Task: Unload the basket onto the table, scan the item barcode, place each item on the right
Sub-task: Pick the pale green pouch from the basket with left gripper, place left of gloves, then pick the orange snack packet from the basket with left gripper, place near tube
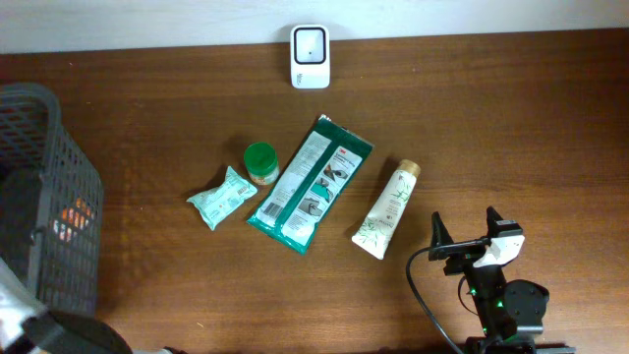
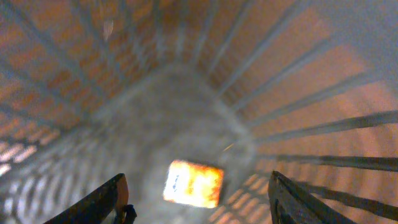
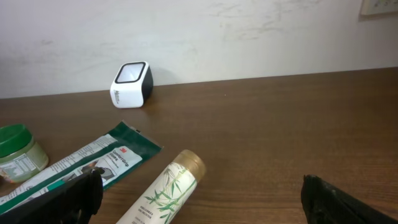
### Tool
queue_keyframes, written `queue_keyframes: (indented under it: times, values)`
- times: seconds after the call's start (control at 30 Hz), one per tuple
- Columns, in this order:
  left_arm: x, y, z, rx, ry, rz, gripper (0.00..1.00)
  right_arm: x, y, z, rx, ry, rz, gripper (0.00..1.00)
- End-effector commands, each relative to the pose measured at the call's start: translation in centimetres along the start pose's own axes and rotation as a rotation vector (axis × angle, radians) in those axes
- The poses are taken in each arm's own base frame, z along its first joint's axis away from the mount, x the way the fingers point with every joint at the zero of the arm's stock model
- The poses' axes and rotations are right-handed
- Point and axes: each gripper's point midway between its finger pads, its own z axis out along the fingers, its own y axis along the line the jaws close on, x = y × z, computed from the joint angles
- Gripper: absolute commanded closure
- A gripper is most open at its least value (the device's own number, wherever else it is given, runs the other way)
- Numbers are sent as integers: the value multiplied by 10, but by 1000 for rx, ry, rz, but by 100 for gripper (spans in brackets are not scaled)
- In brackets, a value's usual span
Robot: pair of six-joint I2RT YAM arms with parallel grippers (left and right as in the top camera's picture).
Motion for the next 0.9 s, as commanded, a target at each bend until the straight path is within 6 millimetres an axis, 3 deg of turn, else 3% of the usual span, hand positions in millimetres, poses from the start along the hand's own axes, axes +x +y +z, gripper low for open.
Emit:
queue_keyframes:
  times: [0.0, 0.1, 0.17, 0.2, 0.3, 0.33, 0.43, 0.5, 0.57, 0.6, 0.63, 0.7, 0.73, 0.77, 0.8, 0.87]
  values:
    - [43, 26, 64, -36, 197, 73, 32, 3, 3, 0, -18, 7, 3, 2]
    - [92, 11, 127, 100, 401, 156, 34, 3, 3, 0, -18, 7, 3, 2]
    - [118, 15, 150, 96, 497, 151, 37, 3, 3, 0, -18, 7, 3, 2]
    - [131, 18, 160, 89, 533, 147, 44, 3, 3, 0, -18, 7, 3, 2]
    - [153, 23, 180, 88, 562, 152, 50, 3, 3, 0, -17, 7, 3, 2]
    - [154, 23, 182, 89, 558, 156, 57, 3, 3, 0, -17, 7, 3, 2]
    - [152, 23, 182, 91, 554, 156, 95, 3, 3, 0, -17, 7, 3, 2]
    - [144, 15, 175, 122, 555, 147, 100, 3, 3, 0, -17, 7, 3, 2]
    - [114, -1, 151, 185, 503, 140, 100, 3, 3, 0, -18, 7, 3, 2]
    - [75, -17, 120, 239, 398, 144, 100, 3, 3, 0, -18, 7, 3, 2]
    - [34, -32, 74, 280, 259, 118, 100, 3, 3, 0, -18, 7, 3, 2]
    - [-6, -49, 4, 345, 71, 103, 100, 3, 3, 0, -17, 7, 3, 2]
    - [-27, -54, -49, 363, -74, 129, 100, 3, 3, 0, -18, 7, 3, 2]
    - [-37, -58, -90, 389, -169, 101, 100, 3, 3, 0, -17, 7, 3, 2]
    - [-38, -81, -131, 493, -237, 116, 100, 3, 3, 0, -17, 7, 3, 2]
    - [-21, -121, -159, 636, -234, 194, 100, 3, 3, 0, -18, 7, 3, 2]
